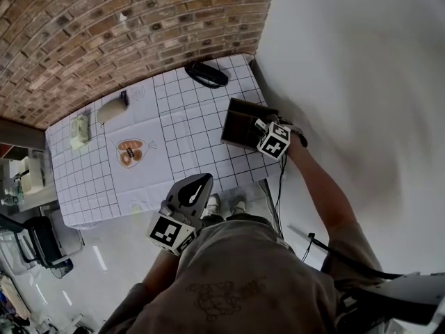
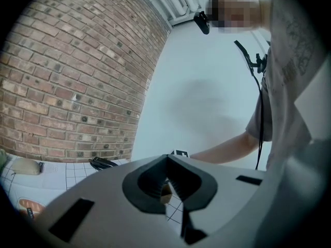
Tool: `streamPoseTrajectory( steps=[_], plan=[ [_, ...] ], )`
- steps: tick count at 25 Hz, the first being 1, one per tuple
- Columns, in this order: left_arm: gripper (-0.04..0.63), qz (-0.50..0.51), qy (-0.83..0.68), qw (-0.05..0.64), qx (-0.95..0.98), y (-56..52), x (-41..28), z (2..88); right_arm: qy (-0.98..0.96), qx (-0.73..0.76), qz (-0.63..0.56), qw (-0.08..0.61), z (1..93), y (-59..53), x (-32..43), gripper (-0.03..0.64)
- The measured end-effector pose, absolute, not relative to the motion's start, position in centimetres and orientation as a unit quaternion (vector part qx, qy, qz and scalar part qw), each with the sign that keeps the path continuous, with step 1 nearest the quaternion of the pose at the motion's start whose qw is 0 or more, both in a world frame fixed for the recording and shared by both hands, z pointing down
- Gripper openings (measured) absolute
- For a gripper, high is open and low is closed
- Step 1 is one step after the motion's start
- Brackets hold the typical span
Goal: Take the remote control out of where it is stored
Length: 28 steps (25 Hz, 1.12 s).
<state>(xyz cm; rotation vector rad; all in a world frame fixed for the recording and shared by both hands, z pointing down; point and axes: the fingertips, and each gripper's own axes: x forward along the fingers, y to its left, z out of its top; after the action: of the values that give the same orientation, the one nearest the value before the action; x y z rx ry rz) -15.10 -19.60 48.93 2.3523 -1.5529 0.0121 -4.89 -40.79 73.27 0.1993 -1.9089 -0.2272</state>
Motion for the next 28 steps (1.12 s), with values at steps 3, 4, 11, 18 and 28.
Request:
streamPoseTrajectory(
  steps=[3, 4, 11, 18, 28],
  plan=[
    [0.005, 0.004, -0.541, 0.160, 0.826, -19.3, -15.0, 49.0, -0.810, 0.102, -0.106, 0.567, 73.3, -41.8, -5.3, 0.136],
    [0.005, 0.005, -0.541, 0.161, 0.826, -19.2, -15.0, 49.0, -0.808, 0.103, -0.101, 0.571, 73.3, -41.9, -5.4, 0.117],
    [0.005, 0.000, -0.548, 0.156, 0.822, -19.0, -15.5, 48.7, -0.799, 0.086, -0.055, 0.592, 75.6, -41.1, -5.9, 0.106],
    [0.005, 0.009, -0.547, 0.164, 0.821, -18.9, -15.6, 49.6, -0.798, 0.069, -0.053, 0.596, 75.7, -41.0, -6.6, 0.098],
    [0.005, 0.007, -0.544, 0.159, 0.824, -19.7, -15.4, 49.0, -0.800, 0.068, -0.041, 0.595, 75.5, -40.8, -6.2, 0.084]
  ],
)
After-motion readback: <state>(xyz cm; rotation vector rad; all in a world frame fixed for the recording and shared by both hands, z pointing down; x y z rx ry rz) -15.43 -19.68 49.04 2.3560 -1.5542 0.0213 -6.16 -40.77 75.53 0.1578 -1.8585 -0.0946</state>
